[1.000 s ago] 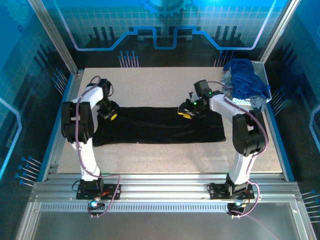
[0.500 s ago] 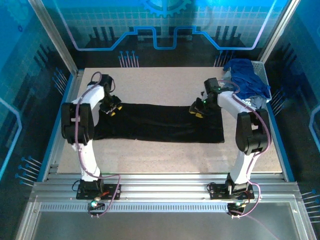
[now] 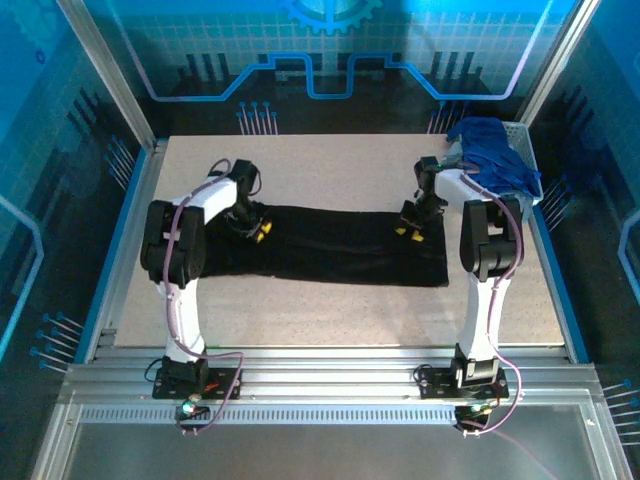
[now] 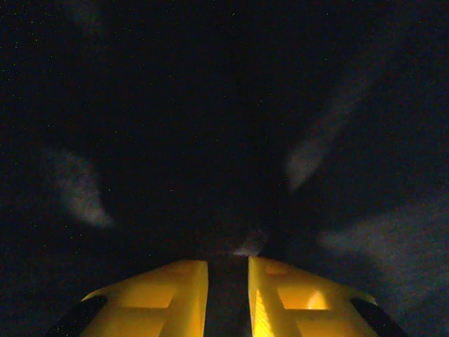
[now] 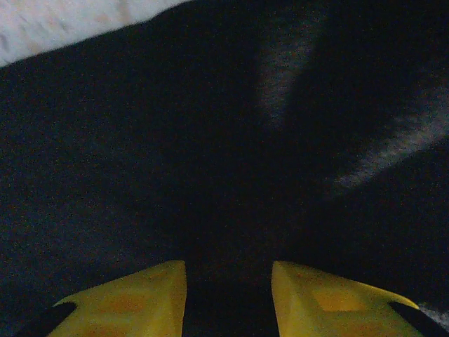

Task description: Fold and stack the t-shirts

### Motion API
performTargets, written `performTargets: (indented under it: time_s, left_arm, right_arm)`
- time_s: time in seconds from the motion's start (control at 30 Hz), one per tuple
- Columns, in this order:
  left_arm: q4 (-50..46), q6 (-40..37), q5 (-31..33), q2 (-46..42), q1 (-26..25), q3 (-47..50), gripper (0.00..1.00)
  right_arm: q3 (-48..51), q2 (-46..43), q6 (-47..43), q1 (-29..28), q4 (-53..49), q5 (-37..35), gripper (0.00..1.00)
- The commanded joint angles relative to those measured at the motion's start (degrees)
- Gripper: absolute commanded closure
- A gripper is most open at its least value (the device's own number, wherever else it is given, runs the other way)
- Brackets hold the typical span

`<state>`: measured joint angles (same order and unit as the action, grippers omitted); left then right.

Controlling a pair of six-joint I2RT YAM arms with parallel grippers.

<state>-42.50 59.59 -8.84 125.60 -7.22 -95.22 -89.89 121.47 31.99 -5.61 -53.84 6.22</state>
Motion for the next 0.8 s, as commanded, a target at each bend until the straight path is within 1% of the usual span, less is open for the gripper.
performTargets:
  time_s: [0.0, 0.1, 0.17, 0.23, 0.33, 0.4, 0.47, 0.53, 0.6, 0.63, 0.7, 0.77]
  left_arm:
    - [2.8, -2.7, -4.2, 9.5, -0.4, -8.8, 0.77]
    - [7.9, -3.1, -9.3, 16.6, -1.2, -18.3, 0.75]
    - [10.2, -2.3, -12.2, 21.3, -1.9, -25.2, 0.74]
    - [13.1, -1.0, -14.9, 25.8, -2.9, -32.1, 0.74]
    - [18.6, 3.5, -18.5, 32.2, -4.7, -41.9, 0.72]
    - [22.3, 6.9, -19.6, 35.1, -5.8, -46.7, 0.70]
    - [24.2, 8.9, -19.7, 35.7, -6.6, -49.1, 0.68]
    - [25.4, 8.5, -19.4, 33.6, -6.9, -49.0, 0.66]
    - [23.0, 6.0, -17.4, 28.5, -6.8, -46.5, 0.62]
    - [22.4, 5.0, -16.4, 25.3, -6.6, -43.9, 0.61]
    - [20.2, 3.6, -11.5, 16.4, -6.5, -35.2, 0.61]
    - [18.7, 4.2, -6.7, 8.8, -6.5, -25.5, 0.62]
  right_arm:
    - [4.2, -2.7, 1.8, -0.7, -3.9, -1.5, 0.60]
    - [8.1, -5.3, 4.0, -2.7, -4.5, -3.1, 0.60]
    - [12.3, -8.1, 7.2, -4.2, -3.4, -2.9, 0.59]
    - [17.7, -11.5, 11.8, -5.5, -0.6, -0.1, 0.59]
    - [24.0, -15.7, 19.3, -9.1, 3.7, 5.4, 0.59]
    - [25.6, -17.2, 23.5, -12.4, 7.1, 9.1, 0.59]
    - [24.0, -17.0, 25.5, -15.4, 7.1, 11.1, 0.59]
    - [21.6, -17.1, 26.3, -17.6, 5.6, 11.5, 0.59]
    - [19.0, -18.7, 26.3, -18.6, 3.2, 9.4, 0.58]
    - [18.0, -19.4, 25.7, -18.5, 2.1, 7.9, 0.58]
    - [15.5, -21.3, 23.2, -17.8, 0.5, 3.5, 0.57]
    - [14.0, -21.8, 19.7, -16.6, 2.4, 1.2, 0.56]
